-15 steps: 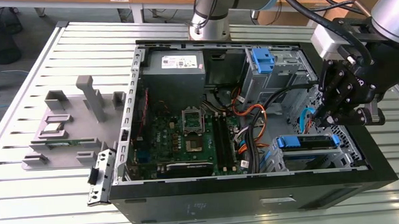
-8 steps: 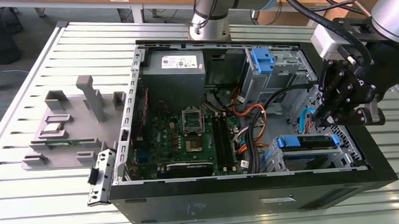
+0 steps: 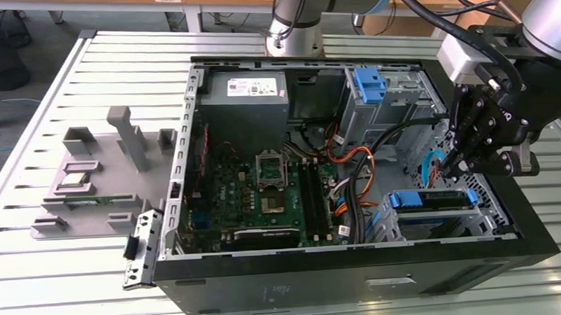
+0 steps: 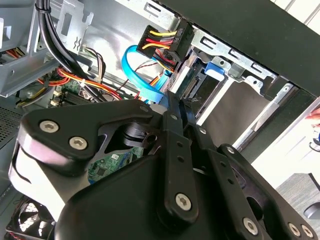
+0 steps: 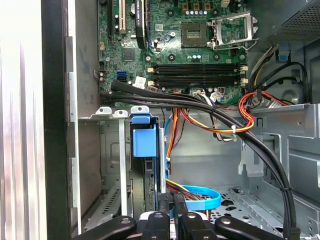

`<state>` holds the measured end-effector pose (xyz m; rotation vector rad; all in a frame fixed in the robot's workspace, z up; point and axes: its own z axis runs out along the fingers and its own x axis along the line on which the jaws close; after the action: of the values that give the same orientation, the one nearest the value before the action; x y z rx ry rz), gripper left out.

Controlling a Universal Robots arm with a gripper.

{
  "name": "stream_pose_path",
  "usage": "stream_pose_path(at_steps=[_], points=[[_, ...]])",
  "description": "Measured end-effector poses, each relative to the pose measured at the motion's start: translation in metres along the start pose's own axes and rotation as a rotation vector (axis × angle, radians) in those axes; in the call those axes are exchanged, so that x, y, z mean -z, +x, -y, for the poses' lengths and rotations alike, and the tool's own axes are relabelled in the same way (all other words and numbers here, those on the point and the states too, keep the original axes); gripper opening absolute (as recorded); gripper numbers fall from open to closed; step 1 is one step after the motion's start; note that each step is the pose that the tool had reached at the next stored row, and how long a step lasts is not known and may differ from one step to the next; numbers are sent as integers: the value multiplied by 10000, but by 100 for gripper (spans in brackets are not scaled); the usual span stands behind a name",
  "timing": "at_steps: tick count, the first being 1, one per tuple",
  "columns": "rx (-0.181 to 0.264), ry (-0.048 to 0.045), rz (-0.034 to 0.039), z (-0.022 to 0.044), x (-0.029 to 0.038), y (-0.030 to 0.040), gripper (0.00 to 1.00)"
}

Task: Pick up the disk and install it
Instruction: 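Insert the first disk wire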

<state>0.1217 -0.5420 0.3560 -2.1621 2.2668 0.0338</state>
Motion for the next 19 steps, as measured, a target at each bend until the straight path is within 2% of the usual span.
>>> stream_pose_path(at_steps=[6, 14, 19], points=[[0, 13, -2, -3, -1, 2, 16], [38, 286, 11, -62, -22, 59, 16], [50, 318, 13, -83, -23, 68, 16]])
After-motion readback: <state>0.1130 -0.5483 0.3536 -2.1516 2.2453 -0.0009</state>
